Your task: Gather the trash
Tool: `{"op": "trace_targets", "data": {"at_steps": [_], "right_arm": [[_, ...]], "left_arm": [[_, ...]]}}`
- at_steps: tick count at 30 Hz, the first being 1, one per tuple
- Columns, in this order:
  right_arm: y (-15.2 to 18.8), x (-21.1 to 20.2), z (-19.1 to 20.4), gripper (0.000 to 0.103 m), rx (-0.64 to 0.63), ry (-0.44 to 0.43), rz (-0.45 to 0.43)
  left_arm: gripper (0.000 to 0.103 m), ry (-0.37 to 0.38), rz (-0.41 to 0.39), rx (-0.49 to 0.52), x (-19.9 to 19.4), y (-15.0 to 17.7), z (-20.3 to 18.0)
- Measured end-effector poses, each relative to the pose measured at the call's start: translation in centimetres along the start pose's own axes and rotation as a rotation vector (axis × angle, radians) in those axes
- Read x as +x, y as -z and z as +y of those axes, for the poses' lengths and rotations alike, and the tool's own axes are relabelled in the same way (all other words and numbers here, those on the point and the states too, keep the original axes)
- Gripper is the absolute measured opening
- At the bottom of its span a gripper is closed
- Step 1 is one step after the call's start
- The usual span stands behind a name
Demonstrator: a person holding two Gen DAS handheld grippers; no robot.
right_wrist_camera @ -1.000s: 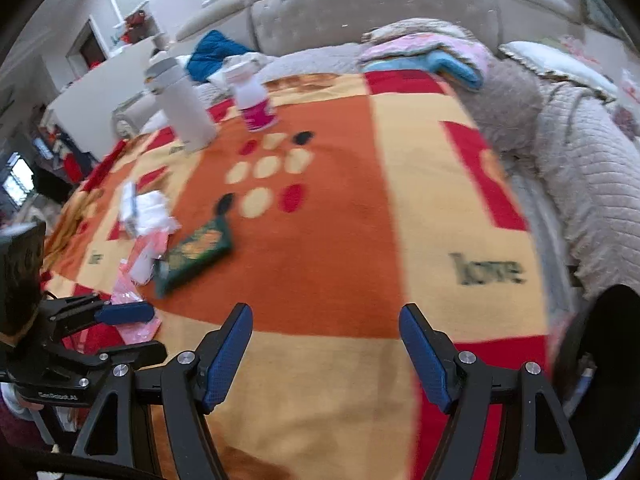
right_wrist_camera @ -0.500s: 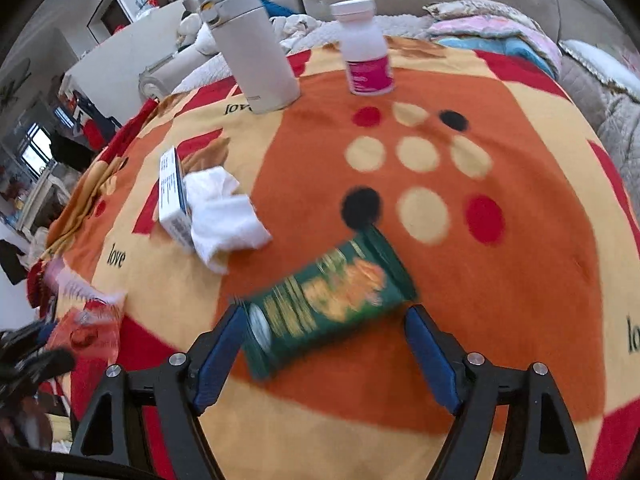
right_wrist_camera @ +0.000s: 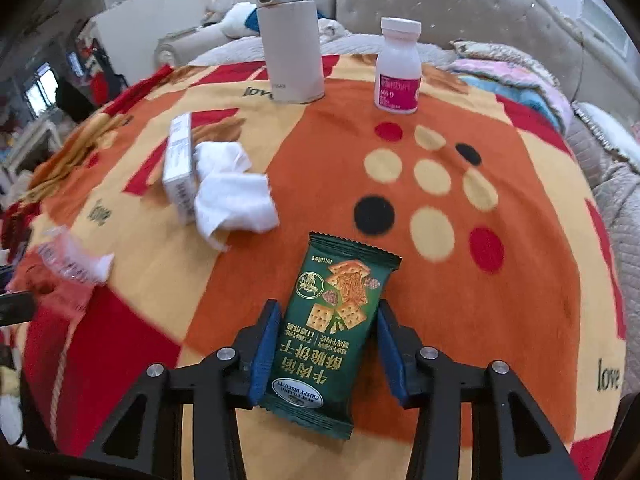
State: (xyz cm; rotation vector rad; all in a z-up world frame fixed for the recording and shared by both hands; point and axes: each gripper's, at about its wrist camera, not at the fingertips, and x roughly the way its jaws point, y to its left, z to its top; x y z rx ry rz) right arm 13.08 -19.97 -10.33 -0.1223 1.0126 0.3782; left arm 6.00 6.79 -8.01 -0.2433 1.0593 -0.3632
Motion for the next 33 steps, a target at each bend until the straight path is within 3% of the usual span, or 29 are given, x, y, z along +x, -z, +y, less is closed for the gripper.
{"op": "trace_targets", "data": {"at_steps": [5, 9, 10, 11, 12, 15, 20, 25, 27, 28, 30, 33], "right_arm": [[1.5, -0.7, -0.4, 0.054, 0.020, -0.015, -0.022], [1.4, -0.6, -0.1, 0.054, 0.035, -0.016, -0.046], [1.3, -0.5, 0.0, 0.052, 0.043, -0.024, -0.054], [1.1, -0.4, 0.1, 0.044, 0.042, -0.024, -0.061], [1.0, -0.2, 0.2, 0.042, 0.036, -0.014, -0.064], [1.0, -0.4, 0.5, 0.039, 0.015, 0.007, -0.068], [2.2, -3.0, 0.2, 0.039, 0.001, -0.011, -0.110], [3.2, -5.2, -1.0, 0.039, 0.021, -0.022, -0.129], [3.7, -5.8, -1.4, 0.039, 0.031, -0.027, -0.130], [4.0, -5.9, -1.6, 0.039, 0.033, -0.027, -0.130], [4.5, -6.1, -1.9, 0.039, 0.038, -0.035, -0.127], [5.1, -5.9, -2.2, 0.039, 0.051, -0.044, -0.112]], "left_arm": [[0.067, -0.027, 0.025, 0.044, 2.6, 0.1, -1.8], [0.065, -0.006, 0.021, -0.013, 4.0, -0.6, -1.7], [0.061, 0.001, 0.022, -0.027, 4.3, -0.7, -1.7], [0.046, 0.000, 0.029, -0.023, 4.6, -0.8, -2.0], [0.030, -0.006, 0.038, -0.012, 4.9, -0.8, -2.3], [0.014, -0.036, 0.039, 0.016, 5.3, -0.6, -3.2], [0.009, -0.013, -0.023, 0.038, 3.8, -0.6, -4.8], [0.009, -0.039, -0.026, 0.089, 3.9, -0.7, -7.0], [0.014, -0.039, -0.022, 0.113, 3.9, -0.3, -7.5], [0.021, -0.034, -0.017, 0.132, 4.0, 0.0, -7.7], [0.062, -0.055, -0.010, 0.157, 4.0, 0.5, -7.9], [0.063, -0.049, -0.022, 0.160, 3.1, 1.3, -7.3]]}}
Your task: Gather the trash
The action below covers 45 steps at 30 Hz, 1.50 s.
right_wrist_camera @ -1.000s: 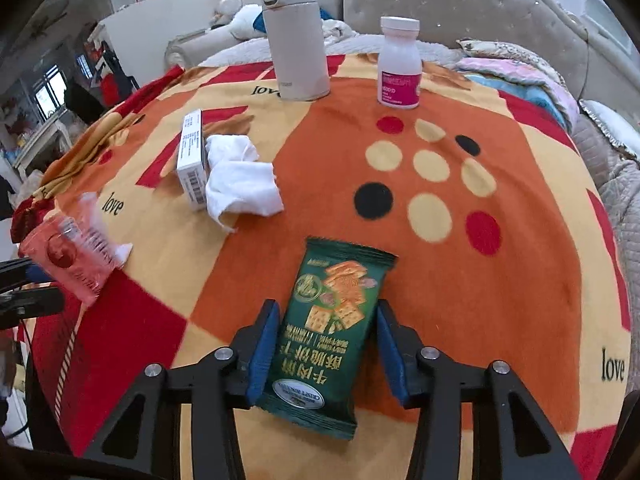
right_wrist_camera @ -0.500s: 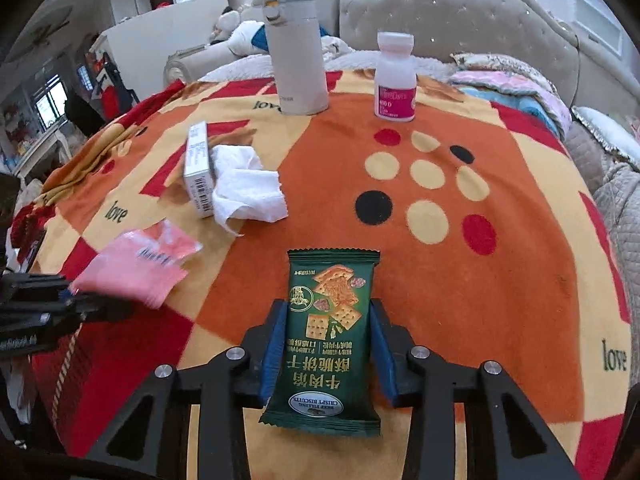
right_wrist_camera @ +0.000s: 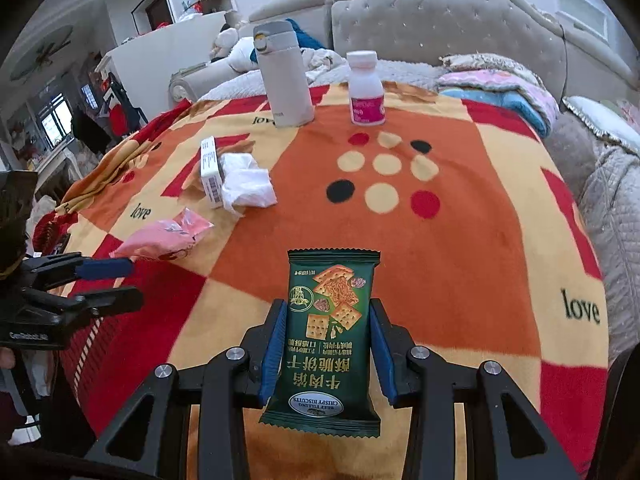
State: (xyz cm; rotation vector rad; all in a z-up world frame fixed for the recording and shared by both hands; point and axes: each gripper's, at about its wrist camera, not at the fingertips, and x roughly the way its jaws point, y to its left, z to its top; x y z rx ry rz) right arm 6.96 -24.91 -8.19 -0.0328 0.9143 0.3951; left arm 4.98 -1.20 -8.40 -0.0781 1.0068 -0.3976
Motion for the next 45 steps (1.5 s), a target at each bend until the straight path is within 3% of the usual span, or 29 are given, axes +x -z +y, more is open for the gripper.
{"op": "trace_targets", "data": {"at_steps": [5, 9, 16, 20, 22, 24, 27, 36, 45], "right_arm": [[0.5, 0.1, -0.4, 0.039, 0.018, -0.007, 0.009], [0.4, 0.3, -0.5, 0.039, 0.027, -0.014, 0.012], [0.2, 0.7, -0.4, 0.039, 0.031, -0.015, 0.020], [0.4, 0.9, -0.4, 0.039, 0.027, -0.012, 0.032], [0.5, 0.8, -0.6, 0.039, 0.028, -0.010, 0.032], [0.5, 0.7, -1.0, 0.039, 0.033, -0.007, 0.030], [0.5, 0.2, -1.5, 0.039, 0.050, -0.007, 0.017], [1.2, -3.6, -4.4, 0.039, 0.089, 0.033, -0.046], [4.2, -9.2, -10.4, 0.039, 0.163, 0.156, -0.082]], "left_arm": [[0.063, -0.013, -0.039, 0.052, -2.3, 0.1, 0.0], [0.068, -0.082, -0.078, 0.098, -3.1, -0.1, 0.1], [0.068, 0.000, 0.026, -0.059, 2.0, -1.4, 2.8], [0.067, 0.055, 0.013, -0.128, 3.6, -1.7, 2.7], [0.043, 0.073, -0.005, -0.125, 3.6, -1.7, 2.2], [0.025, 0.081, 0.028, -0.124, 4.2, -1.8, 1.5], [0.017, 0.092, 0.017, -0.114, 3.7, -1.7, 0.8], [0.016, 0.171, -0.032, -0.041, 2.5, -3.5, -5.2], [0.016, 0.279, -0.010, 0.049, 5.4, -5.5, -15.0]]}}
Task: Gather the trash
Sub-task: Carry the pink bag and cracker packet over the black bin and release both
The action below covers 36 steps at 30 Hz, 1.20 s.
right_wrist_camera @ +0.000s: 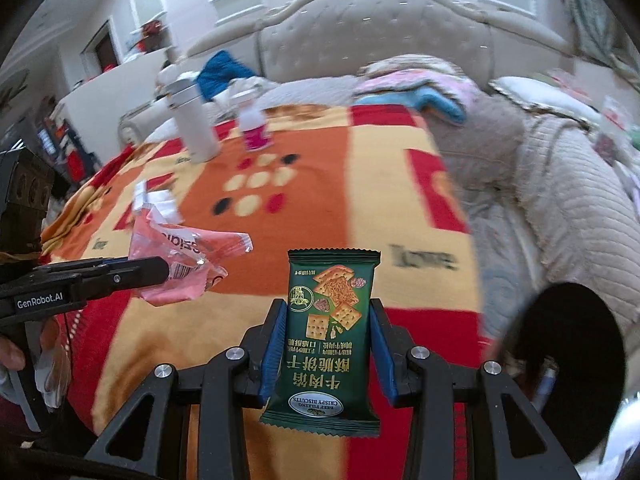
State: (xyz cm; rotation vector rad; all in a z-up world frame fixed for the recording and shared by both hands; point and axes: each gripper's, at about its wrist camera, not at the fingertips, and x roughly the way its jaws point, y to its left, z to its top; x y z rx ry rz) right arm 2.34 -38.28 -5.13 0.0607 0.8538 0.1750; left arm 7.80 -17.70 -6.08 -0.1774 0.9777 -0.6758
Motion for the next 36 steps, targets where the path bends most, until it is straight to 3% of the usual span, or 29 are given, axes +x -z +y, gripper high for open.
{"op": "trace_targets", "data": {"at_steps": [7, 15, 28, 31, 35, 36], "right_arm": [[1.9, -3.7, -8.0, 0.039, 0.120, 0.120, -0.022], [3.9, -5.5, -15.4, 0.039, 0.233, 0.235, -0.014], [5.6, -5.1, -19.8, 0.039, 0.306, 0.281, -0.001], [5.6, -4.9, -20.3, 0.038, 0.317, 0.289, -0.005], [5.7, -4.7, -20.8, 0.048, 0.332, 0.309, -0.010], [5.7, -4.7, -20.8, 0.048, 0.338, 0.310, -0.011]], "left_arm": [[0.016, 0.084, 0.042, 0.088, 4.7, -1.3, -7.5], [0.016, 0.124, 0.098, 0.153, 10.1, -1.9, -14.1], [0.018, 0.125, 0.141, 0.152, 15.6, -1.7, -17.7], [0.027, 0.137, 0.142, 0.142, 16.0, -1.6, -17.7], [0.058, 0.156, 0.130, 0.140, 16.1, -1.6, -17.9], [0.060, 0.154, 0.128, 0.142, 16.0, -1.5, -17.9]]}}
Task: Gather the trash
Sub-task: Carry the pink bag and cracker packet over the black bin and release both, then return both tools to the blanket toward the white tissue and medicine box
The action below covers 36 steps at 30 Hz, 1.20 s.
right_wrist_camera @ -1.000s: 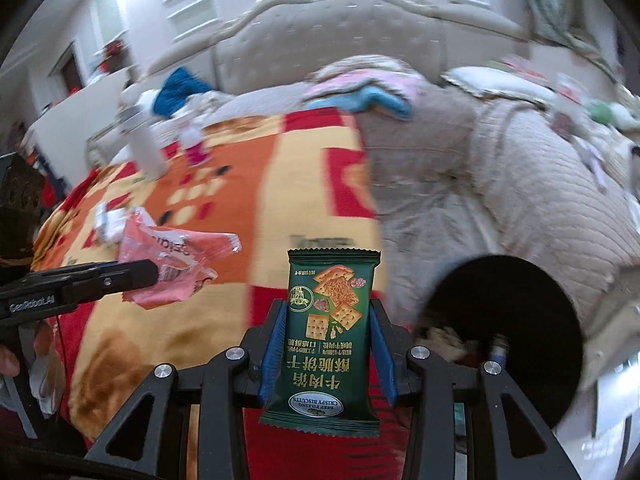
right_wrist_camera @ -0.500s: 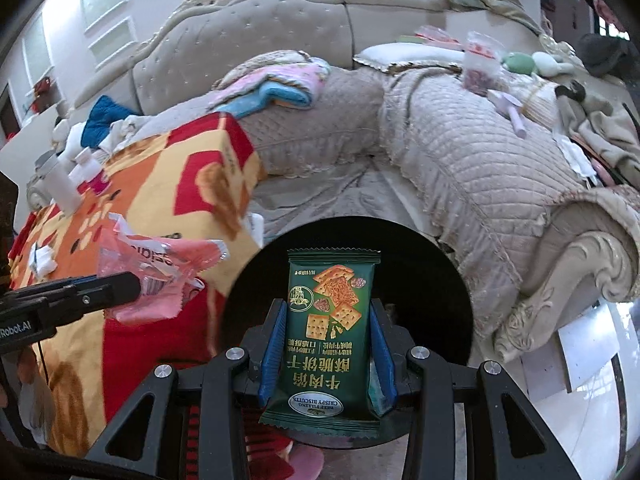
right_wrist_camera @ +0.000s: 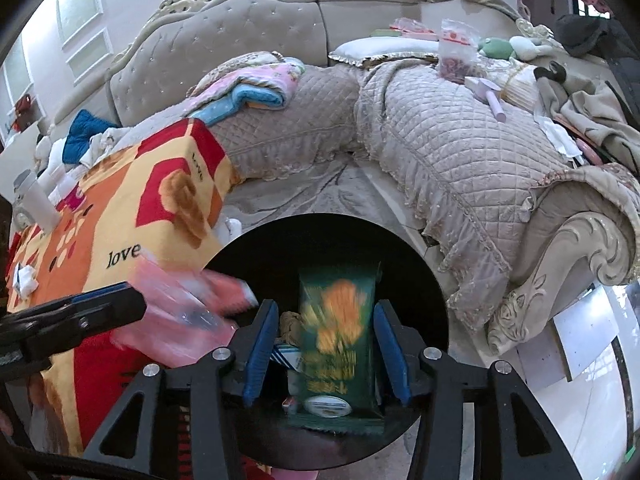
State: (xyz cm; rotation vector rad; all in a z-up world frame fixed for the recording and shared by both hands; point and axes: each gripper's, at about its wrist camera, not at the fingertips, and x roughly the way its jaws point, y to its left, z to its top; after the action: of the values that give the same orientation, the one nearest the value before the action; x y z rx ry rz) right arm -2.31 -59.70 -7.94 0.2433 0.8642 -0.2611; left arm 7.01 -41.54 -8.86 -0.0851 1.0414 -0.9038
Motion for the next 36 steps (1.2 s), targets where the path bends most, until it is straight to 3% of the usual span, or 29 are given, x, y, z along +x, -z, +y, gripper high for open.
{"op": "trace_targets", "data": {"at_steps": [9, 18, 23, 36], "right_arm": [[0.7, 0.4, 0.6, 0.048, 0.016, -0.020, 0.023], [1.0, 0.0, 3.4, 0.049, -0.033, -0.042, 0.030], [1.0, -0.1, 6.3, 0.059, -0.078, -0.071, 0.032], [1.9, 1.6, 18.6, 0.060, -0.249, -0.237, 0.093]], "left_arm": [[0.060, -0.092, -0.006, 0.033, -1.1, 0.5, 0.8], [0.060, -0.230, -0.065, 0.059, -4.0, 1.5, 2.6], [0.060, -0.278, -0.084, 0.026, -6.2, 2.3, 5.1], [0.060, -0.448, -0.126, -0.117, -14.4, 5.4, 14.2]]}}
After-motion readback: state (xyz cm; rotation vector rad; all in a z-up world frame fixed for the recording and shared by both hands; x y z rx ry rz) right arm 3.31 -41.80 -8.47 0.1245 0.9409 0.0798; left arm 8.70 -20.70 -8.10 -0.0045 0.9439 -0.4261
